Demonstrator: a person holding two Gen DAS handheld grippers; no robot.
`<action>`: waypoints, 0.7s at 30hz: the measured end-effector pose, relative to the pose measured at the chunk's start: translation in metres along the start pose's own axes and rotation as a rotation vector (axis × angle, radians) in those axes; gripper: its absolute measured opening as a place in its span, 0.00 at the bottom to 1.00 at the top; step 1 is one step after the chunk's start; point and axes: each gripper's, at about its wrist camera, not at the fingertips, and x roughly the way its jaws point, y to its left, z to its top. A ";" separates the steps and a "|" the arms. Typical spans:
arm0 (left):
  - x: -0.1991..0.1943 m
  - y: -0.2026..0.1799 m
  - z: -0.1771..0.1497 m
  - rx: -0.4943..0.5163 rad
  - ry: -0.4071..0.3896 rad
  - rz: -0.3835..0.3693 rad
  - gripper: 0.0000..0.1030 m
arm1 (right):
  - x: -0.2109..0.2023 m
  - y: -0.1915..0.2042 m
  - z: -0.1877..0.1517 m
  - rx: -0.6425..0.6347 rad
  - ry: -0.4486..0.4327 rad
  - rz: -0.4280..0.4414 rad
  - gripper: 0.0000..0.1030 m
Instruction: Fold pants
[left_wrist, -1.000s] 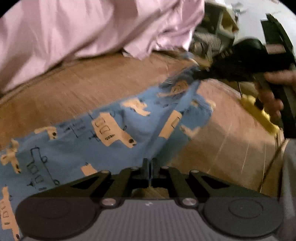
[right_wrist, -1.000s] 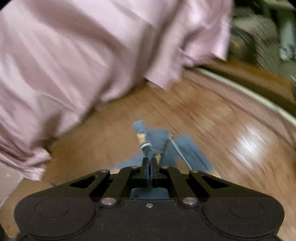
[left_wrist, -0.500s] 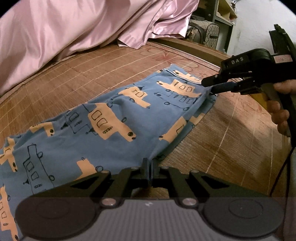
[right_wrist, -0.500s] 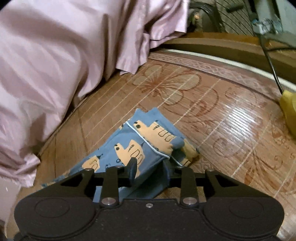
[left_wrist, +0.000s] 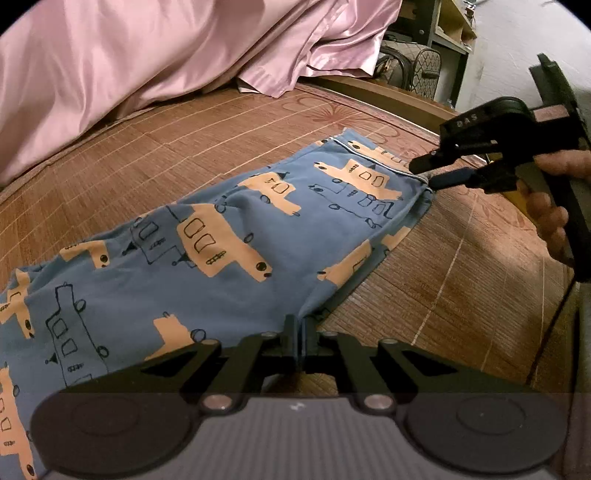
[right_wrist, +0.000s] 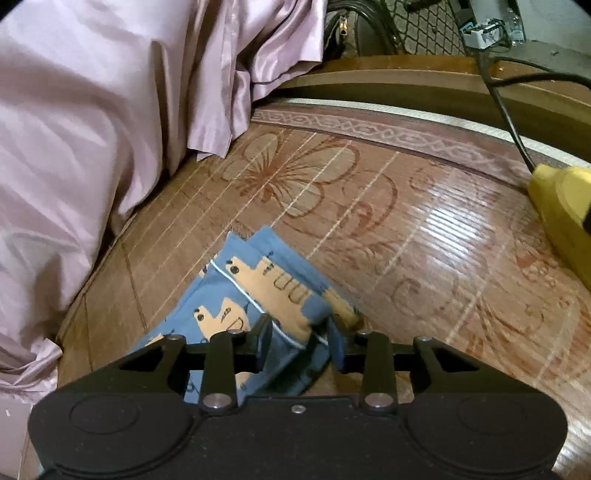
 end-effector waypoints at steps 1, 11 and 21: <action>0.000 0.000 0.000 -0.002 0.000 -0.001 0.01 | 0.002 0.002 0.001 -0.008 -0.002 -0.005 0.18; -0.010 0.001 0.002 -0.034 -0.055 0.012 0.01 | -0.028 0.052 0.018 -0.300 -0.180 0.067 0.03; 0.005 -0.007 -0.004 0.039 -0.032 0.006 0.02 | -0.006 0.007 -0.007 -0.253 -0.096 -0.194 0.03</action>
